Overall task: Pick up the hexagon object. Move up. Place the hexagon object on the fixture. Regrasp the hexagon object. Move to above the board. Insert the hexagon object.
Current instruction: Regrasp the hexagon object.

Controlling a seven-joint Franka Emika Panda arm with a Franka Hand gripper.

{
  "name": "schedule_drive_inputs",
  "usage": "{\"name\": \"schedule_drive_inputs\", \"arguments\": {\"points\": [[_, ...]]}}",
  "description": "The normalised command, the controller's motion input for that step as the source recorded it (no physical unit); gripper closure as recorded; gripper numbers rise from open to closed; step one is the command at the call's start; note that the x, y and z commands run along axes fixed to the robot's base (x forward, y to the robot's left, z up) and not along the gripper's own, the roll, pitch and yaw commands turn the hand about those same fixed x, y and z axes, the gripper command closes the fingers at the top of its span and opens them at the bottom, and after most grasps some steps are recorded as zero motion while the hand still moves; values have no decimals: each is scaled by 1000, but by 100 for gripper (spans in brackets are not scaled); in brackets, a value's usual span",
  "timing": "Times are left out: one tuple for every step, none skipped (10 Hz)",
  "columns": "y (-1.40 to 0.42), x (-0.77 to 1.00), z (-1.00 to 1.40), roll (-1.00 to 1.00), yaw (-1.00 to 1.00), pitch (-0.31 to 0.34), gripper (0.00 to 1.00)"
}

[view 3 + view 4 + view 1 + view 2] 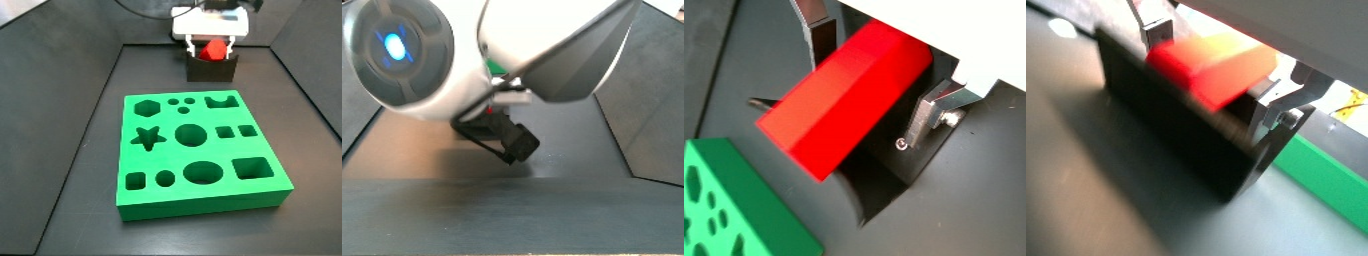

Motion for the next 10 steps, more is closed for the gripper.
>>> {"name": "schedule_drive_inputs", "arguments": {"points": [[-8, -28, 1000, 72, 28, 75, 0], [-10, -32, 1000, 76, 12, 81, 0], [-5, -38, 1000, 68, -3, 88, 0], [0, -35, 908, 56, -17, 94, 0], [5, -26, 669, 52, -32, 92, 0], [0, -23, 488, 47, -42, 86, 0], [4, -23, 368, 45, -46, 79, 0], [-924, -69, 1000, 1000, 7, 64, 0], [-993, -70, 1000, 1000, 6, 62, 0], [-1000, -107, 985, 1000, 5, 48, 0]]}}
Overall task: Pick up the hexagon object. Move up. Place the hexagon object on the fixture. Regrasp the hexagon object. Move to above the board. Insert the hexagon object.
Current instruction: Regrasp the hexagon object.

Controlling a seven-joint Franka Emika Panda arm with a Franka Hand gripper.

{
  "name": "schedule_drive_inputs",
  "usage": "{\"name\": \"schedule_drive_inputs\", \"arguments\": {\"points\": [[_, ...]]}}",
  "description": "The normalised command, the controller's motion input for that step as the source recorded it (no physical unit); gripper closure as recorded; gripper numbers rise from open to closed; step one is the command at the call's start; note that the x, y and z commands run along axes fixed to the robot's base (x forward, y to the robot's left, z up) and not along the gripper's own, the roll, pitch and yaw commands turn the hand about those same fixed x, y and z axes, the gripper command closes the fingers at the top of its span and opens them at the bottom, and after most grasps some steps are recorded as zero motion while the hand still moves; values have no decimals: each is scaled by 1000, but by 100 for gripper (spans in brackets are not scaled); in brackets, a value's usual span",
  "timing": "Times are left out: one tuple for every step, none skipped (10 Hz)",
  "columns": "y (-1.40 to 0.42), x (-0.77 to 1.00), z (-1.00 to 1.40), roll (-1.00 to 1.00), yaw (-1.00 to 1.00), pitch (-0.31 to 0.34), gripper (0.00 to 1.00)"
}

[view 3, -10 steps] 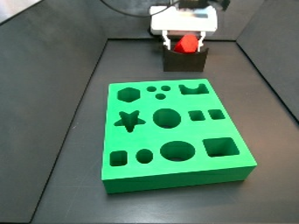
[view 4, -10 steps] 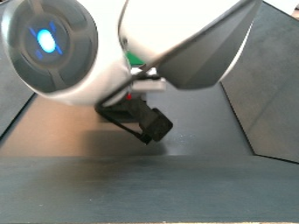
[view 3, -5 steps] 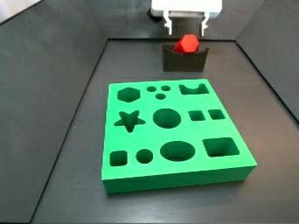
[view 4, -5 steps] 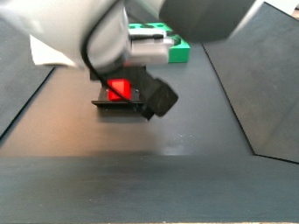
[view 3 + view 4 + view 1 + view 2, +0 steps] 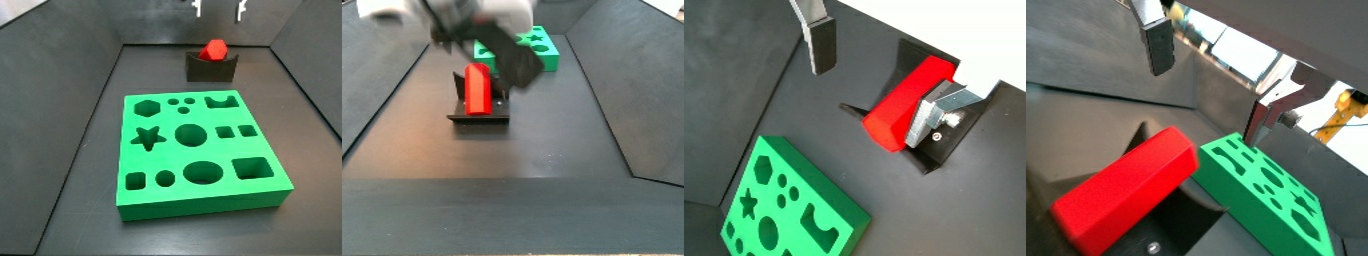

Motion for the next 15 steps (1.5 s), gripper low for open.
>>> {"name": "schedule_drive_inputs", "arguments": {"points": [[-1000, -134, 962, 1000, 5, 42, 0], [-801, -109, 692, 1000, 3, 33, 0], [-695, -89, 553, 1000, 3, 32, 0], [-456, -62, 250, 1000, 3, 29, 0], [-208, -37, 22, 1000, 3, 24, 0], [-87, -29, 18, 1000, 3, 23, 0], [-17, -32, 46, 1000, 3, 21, 0], [-22, -32, 23, 1000, 3, 16, 0], [-23, -37, 14, 1000, 4, 13, 0], [-21, -44, 23, 1000, 5, 4, 0], [-21, -41, 20, 1000, 6, -1, 0], [-19, -32, 4, 1000, 7, -9, 0], [-18, -25, 2, 1000, 8, -16, 0], [-18, -23, 2, 1000, 9, -19, 0], [-17, -24, 1, 1000, 10, -19, 0]]}}
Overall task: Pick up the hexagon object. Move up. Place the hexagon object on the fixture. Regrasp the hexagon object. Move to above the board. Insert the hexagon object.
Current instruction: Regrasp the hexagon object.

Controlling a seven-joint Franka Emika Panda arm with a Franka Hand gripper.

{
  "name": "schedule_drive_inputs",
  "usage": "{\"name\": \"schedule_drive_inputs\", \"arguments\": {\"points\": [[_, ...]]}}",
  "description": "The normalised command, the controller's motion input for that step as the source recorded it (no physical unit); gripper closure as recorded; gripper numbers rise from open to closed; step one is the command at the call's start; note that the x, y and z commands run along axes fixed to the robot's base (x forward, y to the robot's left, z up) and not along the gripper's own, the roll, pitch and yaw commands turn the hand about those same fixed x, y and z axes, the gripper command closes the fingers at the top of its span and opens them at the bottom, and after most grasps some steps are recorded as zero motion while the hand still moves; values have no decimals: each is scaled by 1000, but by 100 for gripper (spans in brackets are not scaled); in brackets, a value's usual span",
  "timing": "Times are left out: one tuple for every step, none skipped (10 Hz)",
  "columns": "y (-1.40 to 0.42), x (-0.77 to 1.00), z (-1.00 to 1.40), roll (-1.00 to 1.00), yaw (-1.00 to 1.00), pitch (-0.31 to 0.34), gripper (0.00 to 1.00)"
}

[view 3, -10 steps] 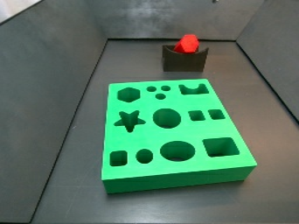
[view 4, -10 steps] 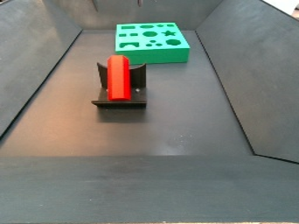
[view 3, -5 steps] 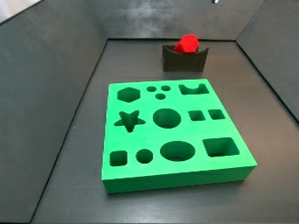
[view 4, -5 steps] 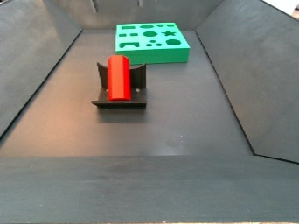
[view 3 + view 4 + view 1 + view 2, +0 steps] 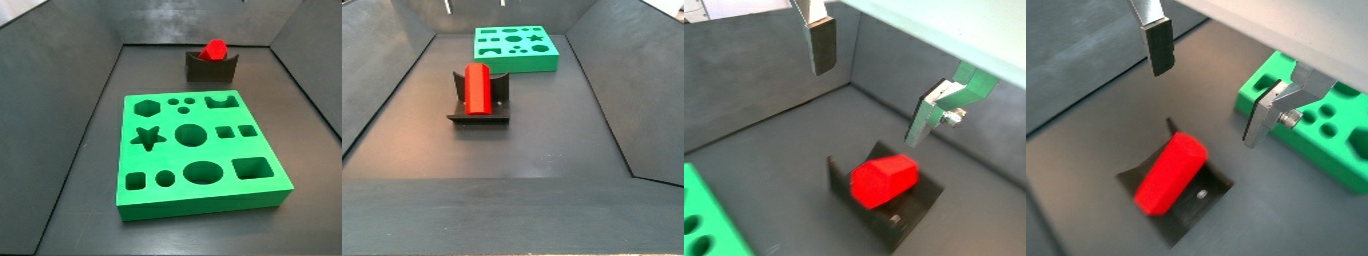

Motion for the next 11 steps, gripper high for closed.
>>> {"name": "schedule_drive_inputs", "arguments": {"points": [[-19, -18, 7, 1000, 11, -16, 0], [-17, -9, 7, 1000, 12, -12, 0], [-17, 4, 5, 1000, 13, -6, 0], [-23, 21, -7, 1000, 15, 5, 0], [-25, 32, -10, 1000, 18, 15, 0], [-25, 41, -4, 1000, 22, 29, 0], [-30, 54, -4, 1000, 26, 47, 0], [-32, 71, -11, 1000, 38, 81, 0], [-33, 83, -13, 1000, 55, 116, 0], [-38, 94, -11, 823, 80, 149, 0], [-41, 95, -12, 690, 94, 152, 0]]}}
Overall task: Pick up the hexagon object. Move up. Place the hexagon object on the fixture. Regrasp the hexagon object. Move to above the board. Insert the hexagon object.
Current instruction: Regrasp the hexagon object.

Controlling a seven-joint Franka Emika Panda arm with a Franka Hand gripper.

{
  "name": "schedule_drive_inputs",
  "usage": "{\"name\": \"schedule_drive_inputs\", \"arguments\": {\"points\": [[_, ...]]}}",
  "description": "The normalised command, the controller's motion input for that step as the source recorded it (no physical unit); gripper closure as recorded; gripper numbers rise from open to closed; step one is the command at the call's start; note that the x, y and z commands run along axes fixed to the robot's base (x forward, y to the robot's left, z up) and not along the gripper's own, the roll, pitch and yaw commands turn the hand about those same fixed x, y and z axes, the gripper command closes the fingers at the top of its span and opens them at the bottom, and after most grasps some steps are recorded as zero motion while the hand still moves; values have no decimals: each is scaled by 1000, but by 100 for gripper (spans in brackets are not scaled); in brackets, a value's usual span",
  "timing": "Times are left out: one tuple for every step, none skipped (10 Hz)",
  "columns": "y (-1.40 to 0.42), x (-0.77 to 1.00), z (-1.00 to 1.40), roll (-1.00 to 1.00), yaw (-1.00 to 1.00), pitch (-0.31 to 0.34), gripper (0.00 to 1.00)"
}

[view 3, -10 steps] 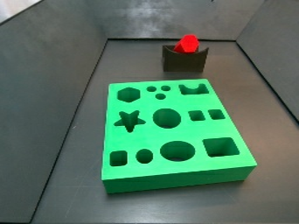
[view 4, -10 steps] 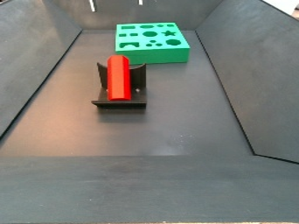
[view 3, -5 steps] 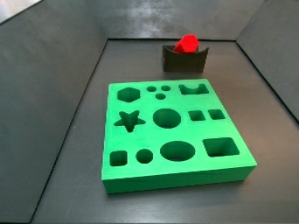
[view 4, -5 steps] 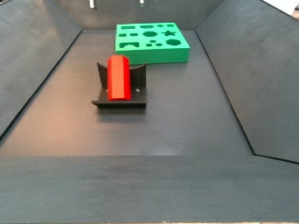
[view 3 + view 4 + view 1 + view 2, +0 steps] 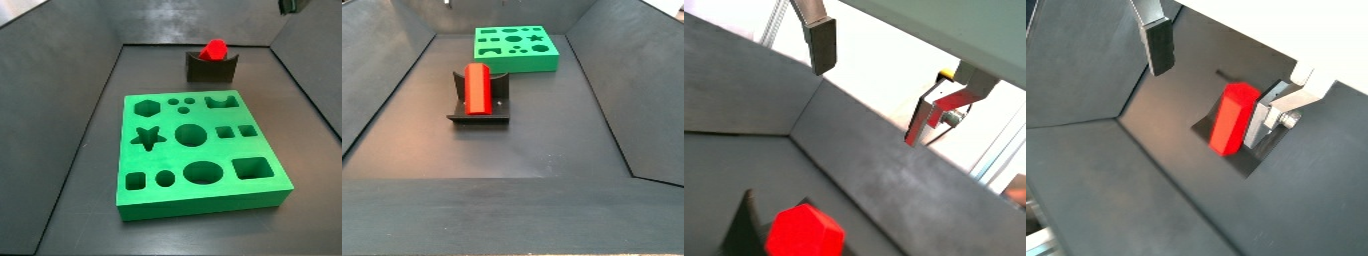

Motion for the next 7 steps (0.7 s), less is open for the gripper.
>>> {"name": "schedule_drive_inputs", "arguments": {"points": [[-39, 94, -18, 431, 124, 143, 0], [-26, 81, -5, 257, 149, 118, 0], [77, 31, -1000, 159, 138, -43, 0], [76, 31, -1000, 140, 140, -63, 0], [70, 43, -1000, 115, 114, -102, 0], [66, 48, -1000, 88, 84, -119, 0], [65, 55, -1000, 70, 43, -126, 0]]}}
